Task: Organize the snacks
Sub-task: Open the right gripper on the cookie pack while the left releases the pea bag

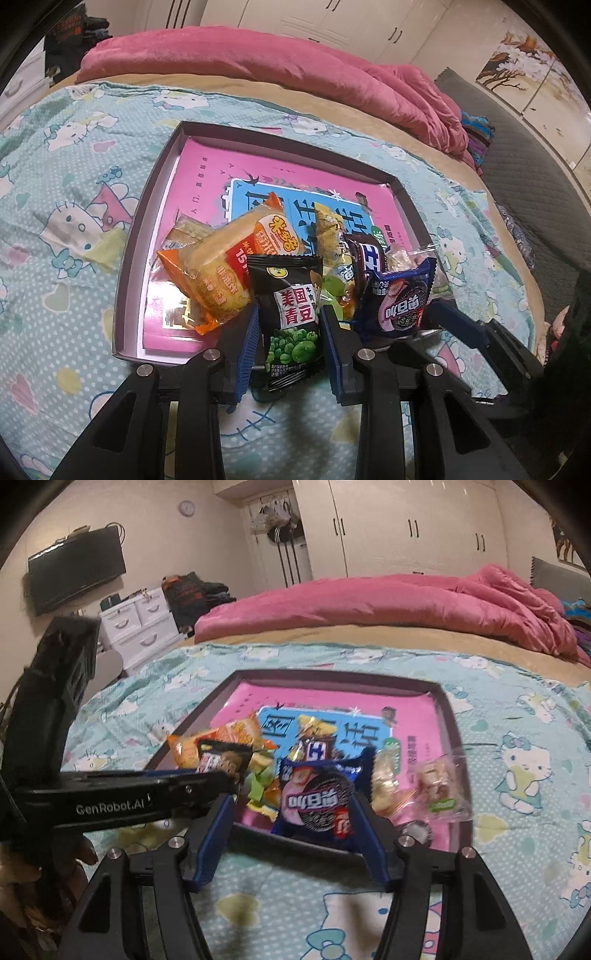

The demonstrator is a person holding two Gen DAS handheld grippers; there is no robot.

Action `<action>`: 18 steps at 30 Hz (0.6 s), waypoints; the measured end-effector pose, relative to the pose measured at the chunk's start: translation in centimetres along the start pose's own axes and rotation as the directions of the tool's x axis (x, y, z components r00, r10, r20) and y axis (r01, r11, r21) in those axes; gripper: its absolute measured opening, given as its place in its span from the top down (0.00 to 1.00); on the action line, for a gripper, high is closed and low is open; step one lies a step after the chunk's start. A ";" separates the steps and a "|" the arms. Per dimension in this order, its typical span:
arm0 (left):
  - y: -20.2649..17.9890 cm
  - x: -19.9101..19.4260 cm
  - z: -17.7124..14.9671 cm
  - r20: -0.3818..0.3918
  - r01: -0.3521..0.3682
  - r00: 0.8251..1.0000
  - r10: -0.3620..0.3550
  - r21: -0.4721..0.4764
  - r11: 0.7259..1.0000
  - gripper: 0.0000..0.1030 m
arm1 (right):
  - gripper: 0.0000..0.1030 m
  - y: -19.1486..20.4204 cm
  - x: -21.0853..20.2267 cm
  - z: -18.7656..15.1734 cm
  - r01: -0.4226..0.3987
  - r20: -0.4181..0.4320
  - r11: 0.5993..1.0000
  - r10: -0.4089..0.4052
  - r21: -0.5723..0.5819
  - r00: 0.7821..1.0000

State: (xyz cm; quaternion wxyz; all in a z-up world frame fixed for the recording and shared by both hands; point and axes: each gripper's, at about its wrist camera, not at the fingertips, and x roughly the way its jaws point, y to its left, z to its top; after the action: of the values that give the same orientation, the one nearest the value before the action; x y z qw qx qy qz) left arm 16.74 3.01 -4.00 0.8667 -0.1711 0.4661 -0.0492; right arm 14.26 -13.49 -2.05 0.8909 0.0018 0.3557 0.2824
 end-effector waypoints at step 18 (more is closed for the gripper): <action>-0.4 -0.6 0.3 0.017 -0.016 1.000 0.015 0.024 1.000 0.49 | 0.38 0.7 1.9 -1.1 -0.045 -0.062 0.999 0.045 -0.008 0.997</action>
State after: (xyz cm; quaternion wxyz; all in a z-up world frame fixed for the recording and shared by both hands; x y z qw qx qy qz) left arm 16.71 2.88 -3.21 0.8729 -0.1573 0.4595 -0.0467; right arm 14.35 -12.16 -3.88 0.8728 -0.0030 0.3818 0.3040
